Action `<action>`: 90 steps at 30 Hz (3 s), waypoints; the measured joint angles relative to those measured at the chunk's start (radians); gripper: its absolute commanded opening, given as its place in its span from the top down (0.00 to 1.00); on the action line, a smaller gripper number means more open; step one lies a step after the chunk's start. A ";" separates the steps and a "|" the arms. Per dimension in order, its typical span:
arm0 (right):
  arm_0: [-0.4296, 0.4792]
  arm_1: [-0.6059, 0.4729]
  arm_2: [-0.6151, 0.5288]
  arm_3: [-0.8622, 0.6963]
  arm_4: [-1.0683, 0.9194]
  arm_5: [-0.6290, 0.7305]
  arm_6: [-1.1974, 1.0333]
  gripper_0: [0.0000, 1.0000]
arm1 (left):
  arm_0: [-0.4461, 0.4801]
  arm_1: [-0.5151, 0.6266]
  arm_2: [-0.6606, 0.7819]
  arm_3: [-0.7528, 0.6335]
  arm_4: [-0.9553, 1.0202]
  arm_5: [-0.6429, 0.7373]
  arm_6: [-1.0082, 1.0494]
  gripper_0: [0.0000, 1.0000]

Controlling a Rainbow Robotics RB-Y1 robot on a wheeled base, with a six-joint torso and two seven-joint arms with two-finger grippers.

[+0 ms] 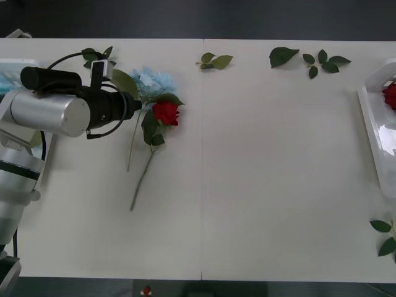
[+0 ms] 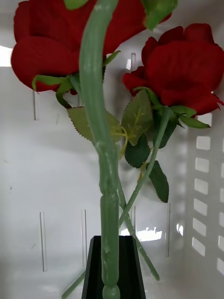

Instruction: Put the red flowers into the right box and the blue flowers into the left box

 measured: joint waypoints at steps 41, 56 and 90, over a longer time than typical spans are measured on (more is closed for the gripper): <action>0.296 -0.006 -0.262 -0.640 -0.572 0.005 0.288 0.00 | -0.032 -0.037 -0.027 0.064 -0.090 0.036 0.000 1.00; 0.355 0.009 -0.263 -0.891 -0.888 0.152 0.805 0.00 | 0.034 0.299 0.325 -0.365 0.219 0.429 0.003 1.00; 0.478 0.032 -0.263 -1.165 -0.991 0.057 0.828 0.00 | 0.400 0.511 0.449 0.067 0.147 -0.122 -0.236 0.99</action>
